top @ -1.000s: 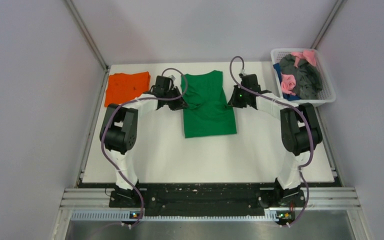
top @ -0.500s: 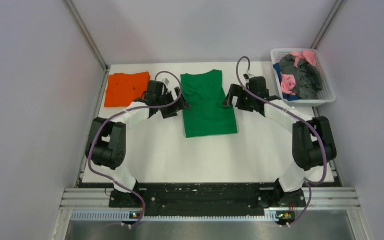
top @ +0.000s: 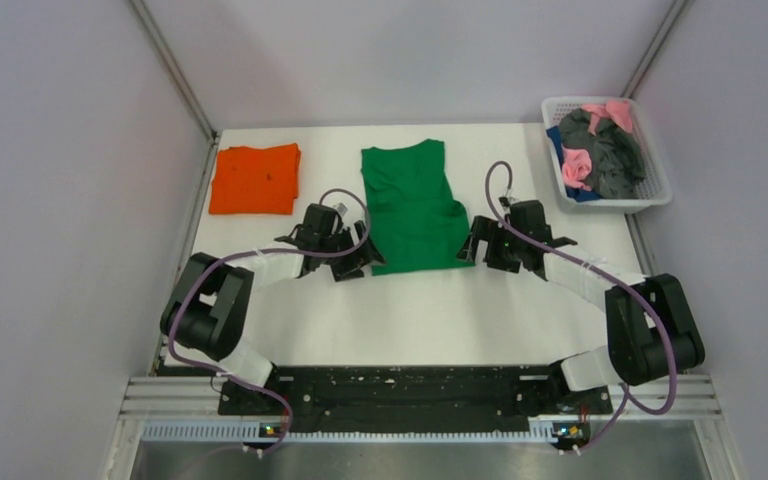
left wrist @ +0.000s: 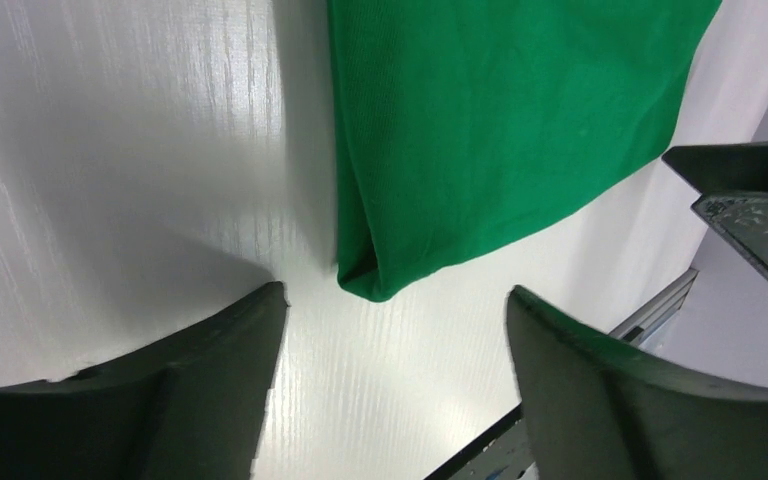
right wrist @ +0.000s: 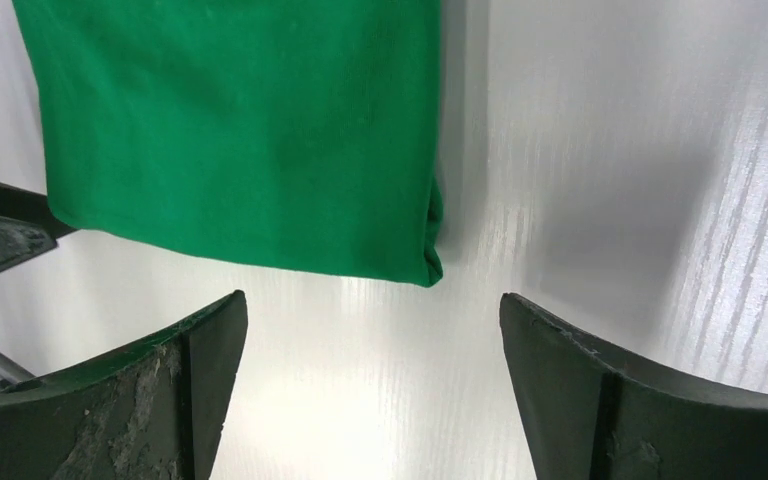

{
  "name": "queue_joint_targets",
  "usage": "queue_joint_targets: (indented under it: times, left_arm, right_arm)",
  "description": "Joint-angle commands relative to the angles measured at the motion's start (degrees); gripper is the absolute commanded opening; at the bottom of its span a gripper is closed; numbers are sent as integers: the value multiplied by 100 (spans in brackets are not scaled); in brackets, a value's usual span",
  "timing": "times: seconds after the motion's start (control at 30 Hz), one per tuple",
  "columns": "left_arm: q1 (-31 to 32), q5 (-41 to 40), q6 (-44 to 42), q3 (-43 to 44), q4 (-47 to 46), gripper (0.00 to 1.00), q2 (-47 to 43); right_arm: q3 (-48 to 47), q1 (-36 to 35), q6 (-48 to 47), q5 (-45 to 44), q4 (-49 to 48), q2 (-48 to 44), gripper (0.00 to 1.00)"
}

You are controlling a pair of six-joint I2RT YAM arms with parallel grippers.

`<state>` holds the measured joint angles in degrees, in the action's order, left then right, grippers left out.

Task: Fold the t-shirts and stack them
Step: Grab one side of the 2/3 rectangular tshirt with both arms

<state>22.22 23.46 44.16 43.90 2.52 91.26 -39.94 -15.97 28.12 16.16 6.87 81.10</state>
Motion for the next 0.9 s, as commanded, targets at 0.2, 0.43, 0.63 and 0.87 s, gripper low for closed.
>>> queue_joint_targets:
  times: [0.2,0.43,0.63,0.87]
  left_arm:
    - [107,-242,246,-67,-286,40,462]
    - [100,-483,236,75,-10,32,713]
    - [99,-431,100,190,-102,0,935]
    - [99,-415,37,-132,-440,0,634]
  right_arm:
    - [120,16,268,-195,-433,62,84]
    - [215,19,307,-211,-545,226,80]
    - [299,22,317,-264,-767,439,72]
    - [328,52,408,-90,-991,888,49]
